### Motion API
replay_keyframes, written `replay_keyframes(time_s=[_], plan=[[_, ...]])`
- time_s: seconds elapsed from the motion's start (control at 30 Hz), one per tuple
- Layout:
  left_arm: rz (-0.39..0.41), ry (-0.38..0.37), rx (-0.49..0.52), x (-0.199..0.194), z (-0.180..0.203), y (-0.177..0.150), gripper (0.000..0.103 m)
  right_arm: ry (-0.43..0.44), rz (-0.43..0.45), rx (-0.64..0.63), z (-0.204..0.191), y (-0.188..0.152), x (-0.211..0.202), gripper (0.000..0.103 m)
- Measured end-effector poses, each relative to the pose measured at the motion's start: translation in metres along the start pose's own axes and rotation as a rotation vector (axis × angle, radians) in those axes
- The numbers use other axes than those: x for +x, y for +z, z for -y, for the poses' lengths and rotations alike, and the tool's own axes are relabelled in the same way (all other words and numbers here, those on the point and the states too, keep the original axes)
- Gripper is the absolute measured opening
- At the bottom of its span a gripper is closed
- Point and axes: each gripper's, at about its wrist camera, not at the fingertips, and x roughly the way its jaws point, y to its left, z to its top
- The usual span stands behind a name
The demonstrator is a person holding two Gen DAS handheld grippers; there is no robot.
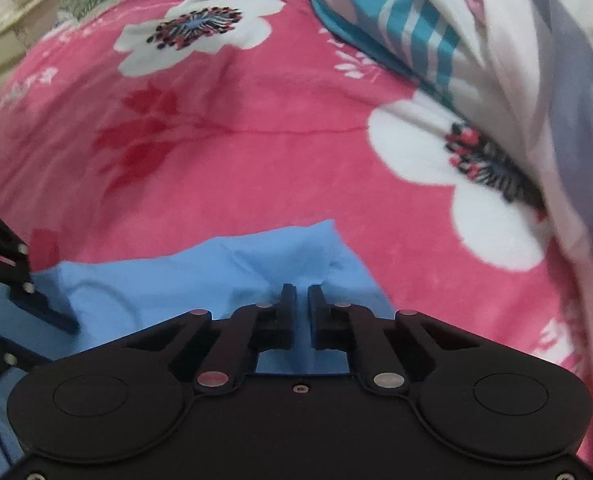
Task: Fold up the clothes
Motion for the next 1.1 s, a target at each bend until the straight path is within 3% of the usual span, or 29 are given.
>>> replay_keyframes(time_s=[0.2,0.37,0.57,0.77,0.97,1.03,1.1], plan=[[0.001,0.003,0.006,0.000,0.001,-0.001,0.025,-0.109,-0.008,-0.023,0.016,0.001,0.003,0.002],[0.004,0.006,0.016,0.000,0.002,-0.002,0.025,-0.001,0.026,0.080,0.022,-0.004,-0.018,0.005],[0.006,0.006,0.021,0.000,0.002,-0.003,0.025,0.057,-0.047,0.013,0.001,-0.014,-0.019,0.008],[0.007,0.008,0.025,0.001,0.002,-0.003,0.025,0.056,-0.078,-0.022,-0.013,-0.022,-0.018,0.019],[0.009,0.013,0.034,0.001,0.002,-0.004,0.025,-0.107,-0.080,-0.203,-0.024,-0.025,-0.011,0.020],[0.009,0.013,0.037,0.001,0.002,-0.004,0.025,-0.201,-0.074,-0.199,-0.016,-0.026,-0.008,0.020],[0.007,0.013,0.035,0.001,0.002,-0.003,0.025,-0.229,-0.073,-0.158,-0.008,-0.026,-0.011,0.020]])
